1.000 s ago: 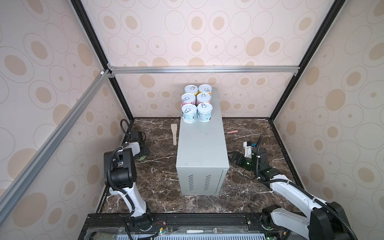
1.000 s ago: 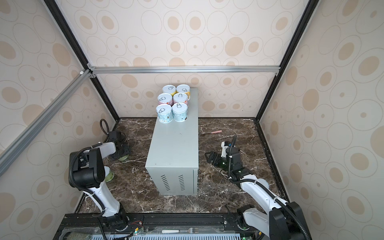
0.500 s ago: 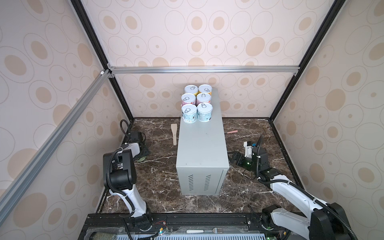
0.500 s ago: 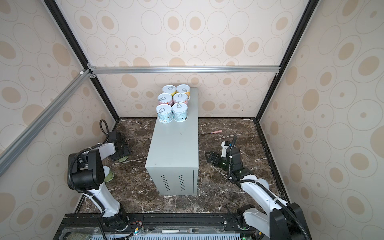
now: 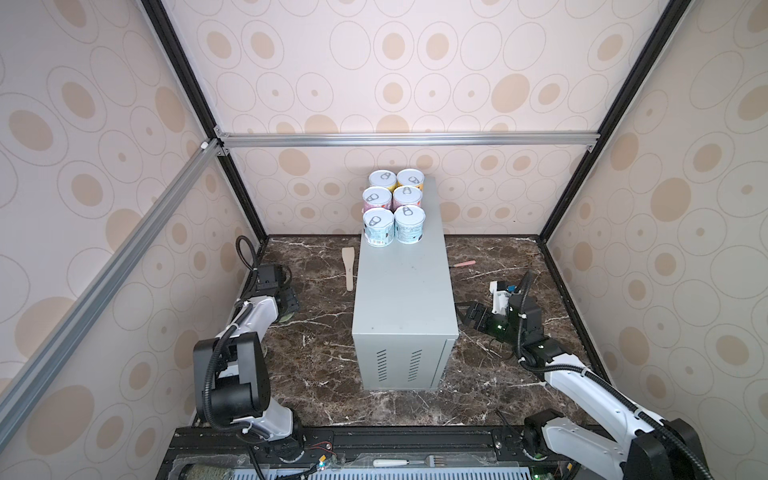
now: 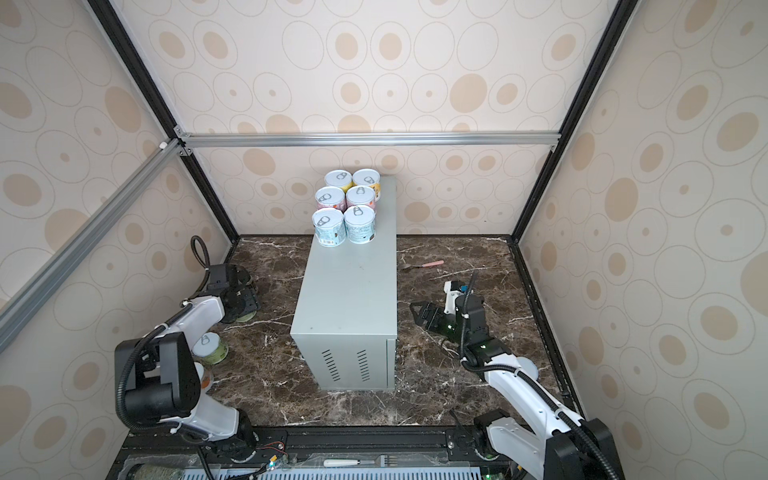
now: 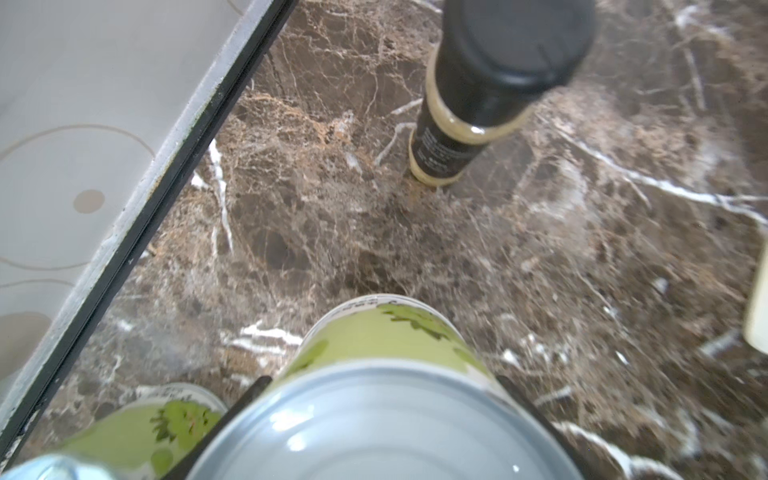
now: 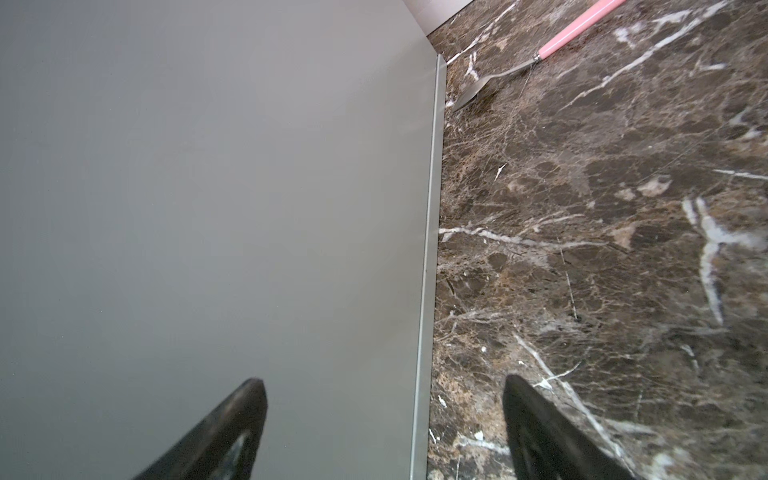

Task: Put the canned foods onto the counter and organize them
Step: 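Lift the green-labelled can with the left gripper off the floor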

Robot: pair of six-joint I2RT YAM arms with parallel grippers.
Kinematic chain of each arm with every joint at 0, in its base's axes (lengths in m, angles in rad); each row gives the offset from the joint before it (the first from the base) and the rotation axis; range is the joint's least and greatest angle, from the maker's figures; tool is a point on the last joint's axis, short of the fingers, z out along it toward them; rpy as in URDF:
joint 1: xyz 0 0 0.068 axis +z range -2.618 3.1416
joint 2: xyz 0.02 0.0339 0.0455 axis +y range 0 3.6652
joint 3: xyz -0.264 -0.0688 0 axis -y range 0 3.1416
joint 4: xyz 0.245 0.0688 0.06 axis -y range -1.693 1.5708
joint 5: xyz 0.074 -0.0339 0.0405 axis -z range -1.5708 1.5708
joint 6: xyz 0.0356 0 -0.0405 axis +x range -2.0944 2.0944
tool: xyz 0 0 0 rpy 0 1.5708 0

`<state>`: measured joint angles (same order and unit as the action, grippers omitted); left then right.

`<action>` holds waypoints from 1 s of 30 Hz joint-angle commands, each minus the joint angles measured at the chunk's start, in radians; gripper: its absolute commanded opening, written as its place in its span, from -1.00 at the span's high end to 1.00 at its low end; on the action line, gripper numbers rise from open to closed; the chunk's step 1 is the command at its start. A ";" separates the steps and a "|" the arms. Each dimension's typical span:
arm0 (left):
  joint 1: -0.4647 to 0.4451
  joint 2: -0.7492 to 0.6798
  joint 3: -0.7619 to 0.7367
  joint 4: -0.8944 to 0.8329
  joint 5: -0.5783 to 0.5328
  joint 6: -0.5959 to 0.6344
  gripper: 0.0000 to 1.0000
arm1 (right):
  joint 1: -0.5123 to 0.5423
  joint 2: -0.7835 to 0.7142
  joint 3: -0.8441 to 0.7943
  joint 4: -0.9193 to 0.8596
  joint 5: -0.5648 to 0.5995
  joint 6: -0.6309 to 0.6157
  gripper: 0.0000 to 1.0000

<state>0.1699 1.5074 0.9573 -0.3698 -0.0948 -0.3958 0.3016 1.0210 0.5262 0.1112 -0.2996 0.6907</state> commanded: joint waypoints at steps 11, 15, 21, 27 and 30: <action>-0.053 -0.289 -0.029 -0.062 0.136 -0.005 -0.27 | 0.000 -0.026 0.078 -0.156 0.028 -0.073 -0.82; -0.071 -0.335 0.012 -0.099 0.172 0.013 -0.26 | -0.002 -0.046 0.140 -0.271 0.035 -0.113 -0.84; -0.076 -0.386 0.108 -0.146 0.233 0.036 -0.26 | 0.000 -0.096 0.201 -0.391 0.047 -0.148 -0.85; -0.076 -0.392 0.227 -0.184 0.295 0.038 -0.26 | -0.001 -0.121 0.243 -0.464 0.076 -0.175 -0.85; -0.078 -0.387 0.270 -0.181 0.371 0.024 -0.26 | -0.001 -0.122 0.271 -0.492 0.090 -0.192 -0.86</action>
<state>0.0978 1.1442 1.1473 -0.5644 0.1894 -0.3809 0.3016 0.9112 0.7559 -0.3233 -0.2340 0.5304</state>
